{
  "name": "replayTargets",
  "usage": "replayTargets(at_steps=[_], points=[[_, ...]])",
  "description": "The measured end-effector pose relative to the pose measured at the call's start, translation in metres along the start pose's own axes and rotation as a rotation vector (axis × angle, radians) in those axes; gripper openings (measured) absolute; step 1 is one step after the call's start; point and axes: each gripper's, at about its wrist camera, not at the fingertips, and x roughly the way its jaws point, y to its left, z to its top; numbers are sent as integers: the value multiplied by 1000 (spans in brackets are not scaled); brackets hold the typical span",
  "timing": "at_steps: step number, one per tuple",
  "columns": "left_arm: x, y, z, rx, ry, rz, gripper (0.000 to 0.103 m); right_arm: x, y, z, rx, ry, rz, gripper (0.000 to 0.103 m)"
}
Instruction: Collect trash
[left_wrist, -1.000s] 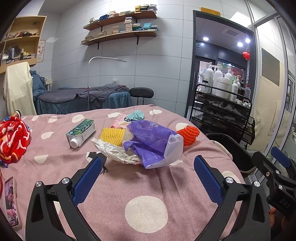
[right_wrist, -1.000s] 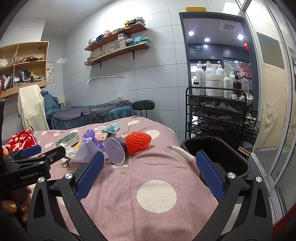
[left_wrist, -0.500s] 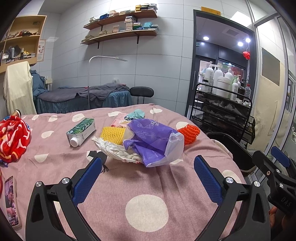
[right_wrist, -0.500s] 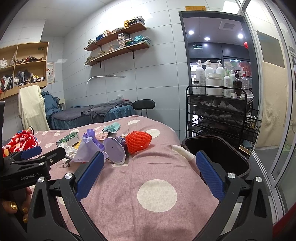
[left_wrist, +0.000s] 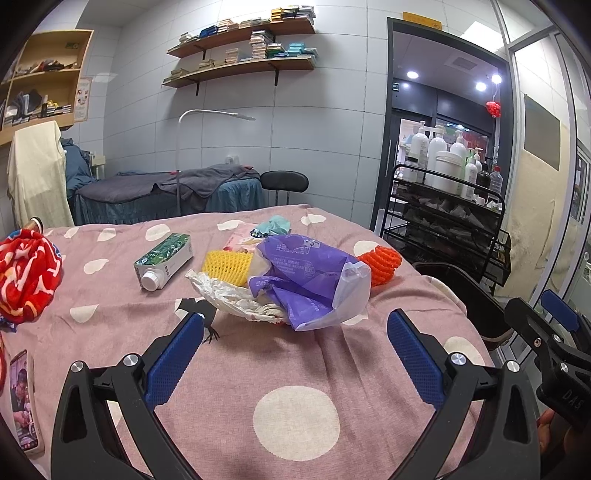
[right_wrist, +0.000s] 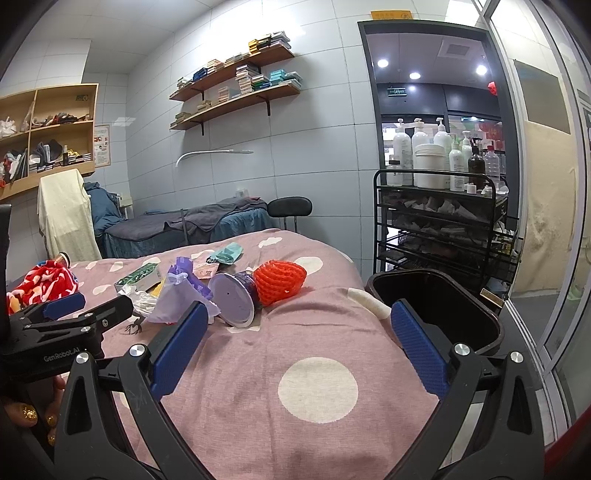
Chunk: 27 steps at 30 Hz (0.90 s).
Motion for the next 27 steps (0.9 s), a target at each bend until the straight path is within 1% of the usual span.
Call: replayTargets(at_steps=[11, 12, 27], points=[[-1, 2, -7, -2, 12, 2, 98, 1, 1, 1, 0, 5, 3, 98], [2, 4, -2, -4, 14, 1, 98, 1, 1, 1, 1, 5, 3, 98], [3, 5, -3, -5, 20, 3, 98, 0, 1, 2, 1, 8, 3, 98]])
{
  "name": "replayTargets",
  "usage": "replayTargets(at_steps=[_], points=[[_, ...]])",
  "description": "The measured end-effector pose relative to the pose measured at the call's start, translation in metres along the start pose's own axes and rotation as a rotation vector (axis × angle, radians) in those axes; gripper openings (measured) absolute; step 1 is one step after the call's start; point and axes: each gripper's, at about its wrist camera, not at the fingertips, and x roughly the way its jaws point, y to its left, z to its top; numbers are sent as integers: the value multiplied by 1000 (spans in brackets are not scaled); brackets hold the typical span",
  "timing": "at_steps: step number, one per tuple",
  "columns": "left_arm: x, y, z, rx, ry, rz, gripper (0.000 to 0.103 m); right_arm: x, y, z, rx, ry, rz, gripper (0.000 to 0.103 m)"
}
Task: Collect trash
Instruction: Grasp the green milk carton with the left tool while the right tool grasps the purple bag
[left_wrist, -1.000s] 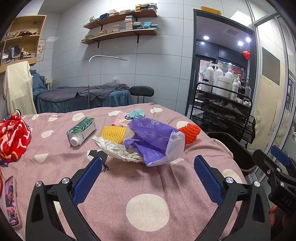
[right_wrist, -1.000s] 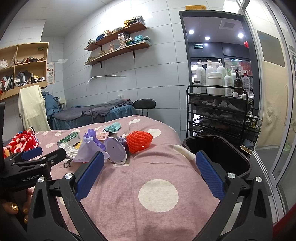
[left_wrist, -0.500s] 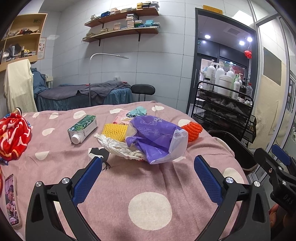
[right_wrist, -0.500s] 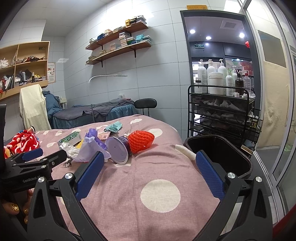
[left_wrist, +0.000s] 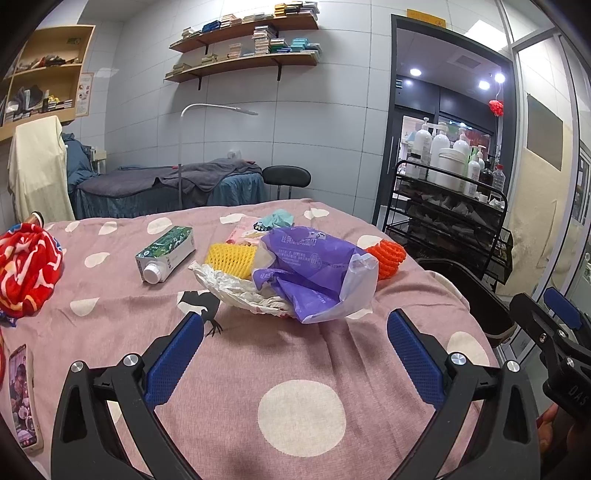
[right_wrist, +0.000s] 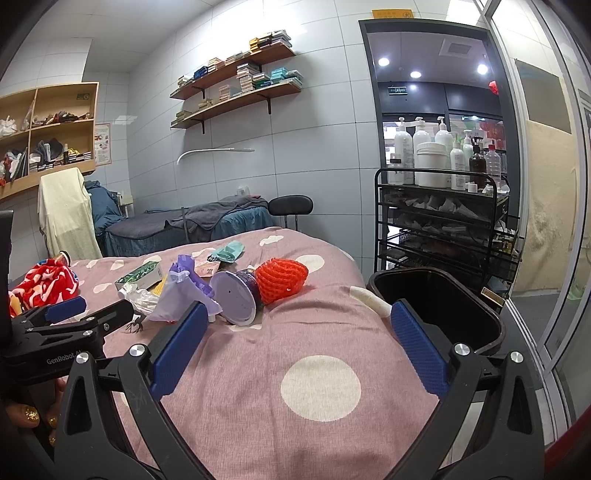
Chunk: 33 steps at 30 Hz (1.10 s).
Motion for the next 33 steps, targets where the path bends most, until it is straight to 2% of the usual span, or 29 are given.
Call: replayTargets(at_steps=[10, 14, 17, 19, 27, 31, 32, 33], points=[[3, 1, -4, -4, 12, 1, 98, 3, 1, 0, -2, 14, 4, 98], [7, 6, -6, -5, 38, -10, 98, 11, 5, 0, -15, 43, 34, 98], [16, 21, -9, -40, 92, -13, 98, 21, 12, 2, -38, 79, 82, 98], [19, 33, -10, -62, 113, -11, 98, 31, 18, 5, -41, 120, 149, 98], [30, 80, -1, -71, 138, 67, 98, 84, 54, 21, -49, 253, 356, 98], [50, 104, 13, -66, 181, 113, 98, 111, 81, 31, -111, 296, 387, 98], [56, 112, 18, -70, 185, 123, 98, 119, 87, 33, -130, 312, 387, 95], [60, 118, 22, -72, 184, 130, 98, 126, 93, 34, -142, 324, 396, 87]])
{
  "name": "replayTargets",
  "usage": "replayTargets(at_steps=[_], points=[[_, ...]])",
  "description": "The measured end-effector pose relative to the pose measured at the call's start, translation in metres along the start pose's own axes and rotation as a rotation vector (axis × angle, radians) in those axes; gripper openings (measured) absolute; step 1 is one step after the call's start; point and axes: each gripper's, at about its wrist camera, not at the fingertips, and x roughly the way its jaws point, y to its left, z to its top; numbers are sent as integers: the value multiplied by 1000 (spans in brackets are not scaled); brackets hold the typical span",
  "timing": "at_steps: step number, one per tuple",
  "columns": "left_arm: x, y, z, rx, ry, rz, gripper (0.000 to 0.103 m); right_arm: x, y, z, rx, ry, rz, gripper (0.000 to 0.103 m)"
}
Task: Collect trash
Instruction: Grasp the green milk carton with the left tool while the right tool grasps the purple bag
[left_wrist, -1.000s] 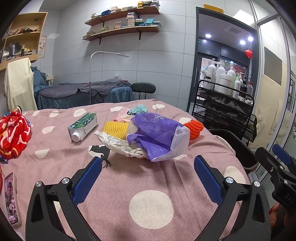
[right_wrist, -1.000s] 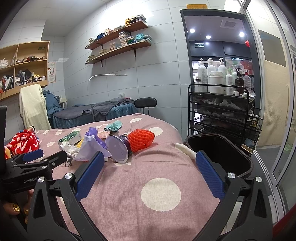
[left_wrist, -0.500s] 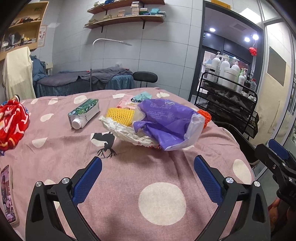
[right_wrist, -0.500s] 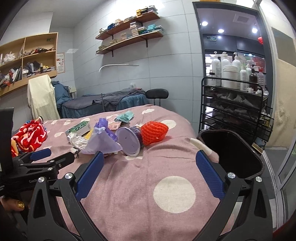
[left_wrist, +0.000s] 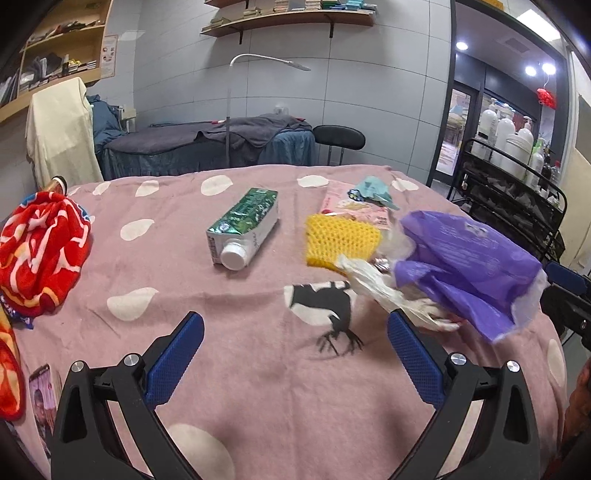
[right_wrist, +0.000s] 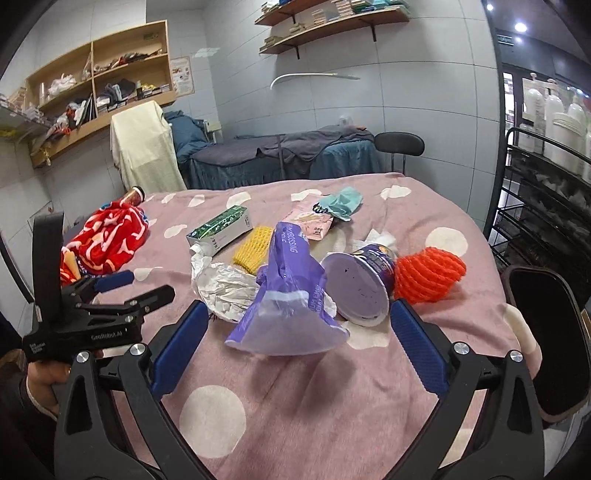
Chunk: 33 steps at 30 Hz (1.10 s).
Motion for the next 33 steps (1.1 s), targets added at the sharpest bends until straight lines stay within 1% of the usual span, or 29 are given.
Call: replayTargets(at_steps=[3, 5, 7, 9, 10, 11, 12, 13, 15, 17, 19, 20, 21, 23, 24, 25, 28, 31, 33], points=[[18, 16, 21, -4, -6, 35, 98, 21, 0, 8, 4, 40, 20, 76], [35, 24, 33, 5, 11, 47, 97, 33, -2, 11, 18, 69, 28, 70], [59, 31, 44, 12, 55, 55, 95, 42, -3, 12, 18, 90, 30, 65], [80, 37, 53, 27, 87, 59, 92, 48, -4, 11, 20, 112, 25, 56], [91, 40, 57, 35, 103, 66, 92, 50, -4, 11, 25, 120, 28, 54], [102, 42, 60, 43, 120, 76, 91, 52, -5, 11, 29, 125, 34, 49], [116, 43, 64, 55, 148, 89, 88, 54, -5, 10, 27, 130, 35, 46], [125, 45, 66, 57, 173, 87, 86, 55, -4, 9, 22, 134, 31, 45], [142, 46, 68, 55, 214, 80, 83, 56, -4, 8, 14, 140, 24, 38], [154, 47, 69, 56, 240, 92, 80, 56, -5, 7, 11, 145, 24, 33], [160, 48, 70, 49, 258, 85, 69, 55, -5, 6, 9, 141, 24, 30], [161, 48, 69, 41, 266, 80, 67, 55, -6, 6, 10, 140, 26, 29], [161, 49, 68, 37, 270, 83, 62, 56, -7, 6, 14, 140, 27, 28], [159, 49, 66, 32, 262, 86, 57, 57, -9, 6, 19, 141, 29, 27], [157, 50, 66, 25, 256, 84, 52, 56, -8, 6, 21, 137, 30, 26], [155, 50, 65, 18, 254, 86, 49, 54, -8, 6, 21, 133, 30, 26], [149, 53, 63, -18, 247, 77, 49, 49, -5, 7, 12, 110, 25, 25], [140, 52, 59, -19, 227, 85, 49, 45, -4, 7, 7, 95, 28, 25], [127, 49, 57, -18, 189, 92, 49, 41, -5, 6, 6, 79, 31, 24]])
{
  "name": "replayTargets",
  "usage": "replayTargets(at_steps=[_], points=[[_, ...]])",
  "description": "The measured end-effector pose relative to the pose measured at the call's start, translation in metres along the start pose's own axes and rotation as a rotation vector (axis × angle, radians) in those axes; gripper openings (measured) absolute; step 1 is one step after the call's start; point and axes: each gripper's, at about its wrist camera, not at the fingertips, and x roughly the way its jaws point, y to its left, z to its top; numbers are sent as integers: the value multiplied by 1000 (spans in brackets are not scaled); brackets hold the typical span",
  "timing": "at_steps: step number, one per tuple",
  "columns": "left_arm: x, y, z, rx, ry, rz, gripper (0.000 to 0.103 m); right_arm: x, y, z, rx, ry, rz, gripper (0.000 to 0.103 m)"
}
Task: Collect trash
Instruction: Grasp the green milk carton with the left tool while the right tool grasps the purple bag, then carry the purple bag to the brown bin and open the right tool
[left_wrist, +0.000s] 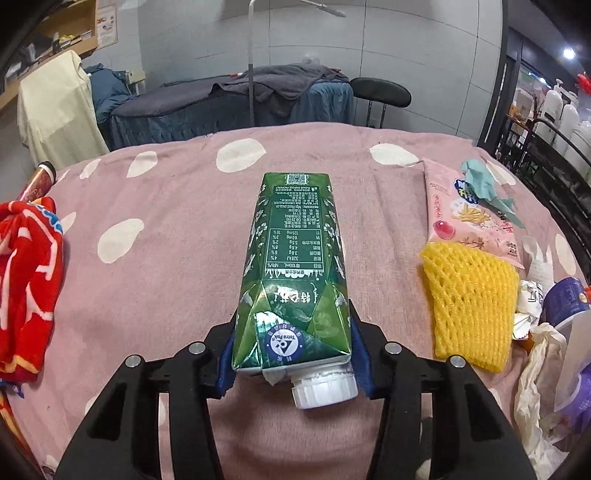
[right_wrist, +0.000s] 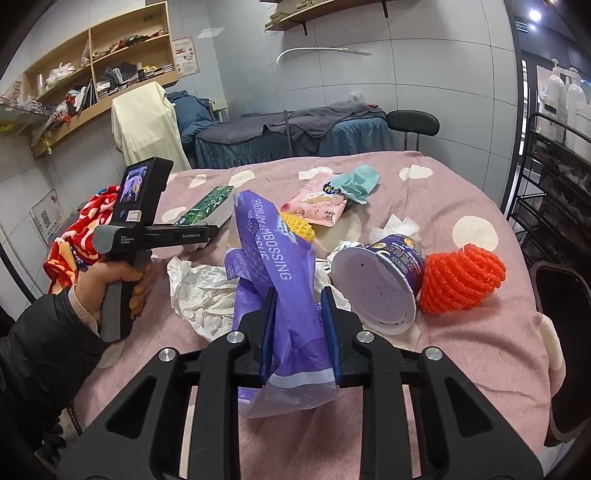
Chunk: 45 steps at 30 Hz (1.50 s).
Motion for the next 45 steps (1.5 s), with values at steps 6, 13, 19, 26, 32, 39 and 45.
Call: replayTargets(at_steps=[6, 13, 19, 26, 32, 39, 45], points=[[-64, -9, -16, -32, -152, 3, 49, -23, -5, -6, 21, -71, 5, 24], [-141, -40, -32, -30, -321, -64, 49, -57, -16, -14, 53, -152, 1, 24], [-186, -97, -34, 70, -407, -230, 49, -95, -38, -18, 97, -245, -36, 24], [-187, -172, -37, 180, -385, -424, 49, -131, -84, -28, 182, -301, -153, 24], [-178, -222, -41, 263, -336, -537, 49, -150, -128, -41, 252, -309, -283, 24], [-167, -277, -53, 348, -246, -637, 49, -140, -206, -60, 356, -223, -491, 24], [-160, -312, -58, 397, -186, -697, 49, -102, -279, -84, 439, -55, -591, 24]])
